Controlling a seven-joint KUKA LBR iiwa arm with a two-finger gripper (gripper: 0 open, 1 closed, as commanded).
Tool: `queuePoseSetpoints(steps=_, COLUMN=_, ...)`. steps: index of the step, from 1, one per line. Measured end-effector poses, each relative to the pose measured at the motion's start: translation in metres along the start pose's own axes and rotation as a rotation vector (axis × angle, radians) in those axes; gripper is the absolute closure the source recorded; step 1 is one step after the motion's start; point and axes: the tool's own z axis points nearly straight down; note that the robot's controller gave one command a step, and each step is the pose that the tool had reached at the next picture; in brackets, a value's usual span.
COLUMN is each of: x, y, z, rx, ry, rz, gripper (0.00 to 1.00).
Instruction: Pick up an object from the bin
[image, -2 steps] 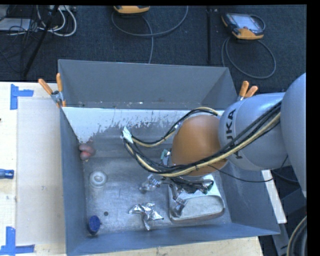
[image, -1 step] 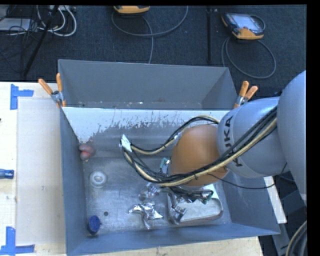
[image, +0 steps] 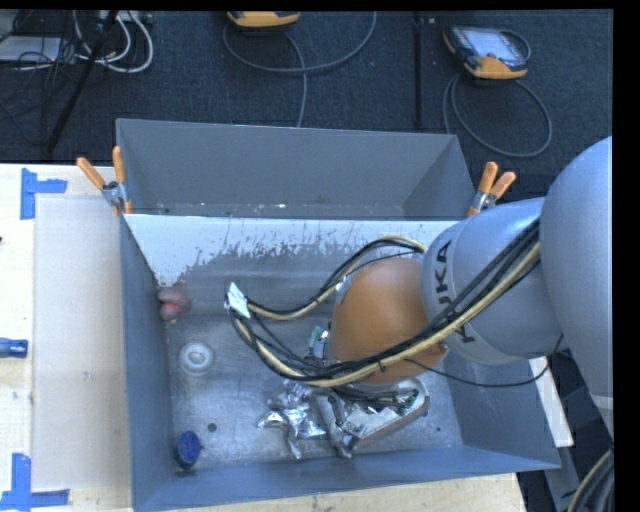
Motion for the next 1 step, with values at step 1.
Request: queuePoseSetpoints(steps=1, x=-0.0004, y=0.0015, z=-0.0008, rx=-0.004, ry=0.001, rz=0.000, gripper=1.00)
